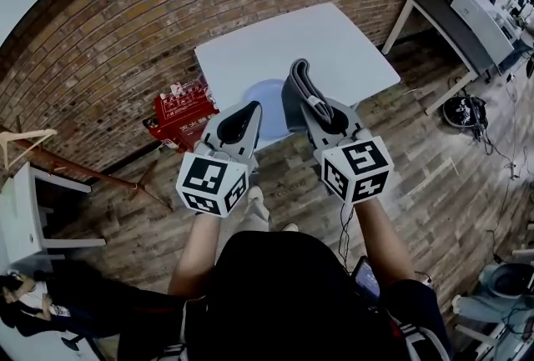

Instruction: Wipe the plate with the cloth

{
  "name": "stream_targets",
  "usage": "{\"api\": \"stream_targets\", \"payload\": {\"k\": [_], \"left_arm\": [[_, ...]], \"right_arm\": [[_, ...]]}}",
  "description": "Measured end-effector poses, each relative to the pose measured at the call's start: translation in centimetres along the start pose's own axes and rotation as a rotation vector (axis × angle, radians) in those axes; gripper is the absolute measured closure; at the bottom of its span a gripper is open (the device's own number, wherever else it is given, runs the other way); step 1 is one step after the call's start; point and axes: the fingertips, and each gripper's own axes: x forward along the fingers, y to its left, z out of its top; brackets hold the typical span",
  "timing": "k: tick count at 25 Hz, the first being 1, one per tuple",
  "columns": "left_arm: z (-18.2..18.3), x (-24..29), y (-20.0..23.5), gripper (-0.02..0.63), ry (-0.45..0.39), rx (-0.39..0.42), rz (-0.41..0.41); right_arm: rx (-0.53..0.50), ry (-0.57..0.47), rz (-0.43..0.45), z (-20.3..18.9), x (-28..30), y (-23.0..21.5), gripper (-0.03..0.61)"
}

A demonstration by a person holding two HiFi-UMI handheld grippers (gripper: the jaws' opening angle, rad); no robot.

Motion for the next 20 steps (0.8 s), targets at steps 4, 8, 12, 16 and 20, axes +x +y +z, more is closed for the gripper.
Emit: {"api": "stream_targets", "payload": {"k": [4, 8, 12, 16, 20], "left_arm": [[-0.21, -0.28, -0.48, 0.594, 0.001, 0.0, -0.002], [-0.21, -0.59, -0.71, 0.594, 0.002, 0.006, -0.001], [-0.03, -0.84, -0.73, 0.594, -0.001, 0.008, 0.001], [-0.19, -0.98, -0.6, 0.594, 0.001, 0.007, 0.004], [-0.25, -0.67, -0.99, 0.594, 0.005, 0.016, -0.001]], "right_arm": [[0.001, 0.005, 0.004, -0.38, -0.4, 0.34, 0.528], [0.004, 0.006, 0.009, -0.56, -0.57, 0.62, 0.528], [0.002, 0.008, 0.008, -0.63, -0.71, 0.76, 0.528], [0.004, 0.009, 0.009, -0.75, -0.66, 0.91, 0.528], [-0.006, 0.012, 0.017, -0.89, -0.88, 0.87, 0.528]]}}
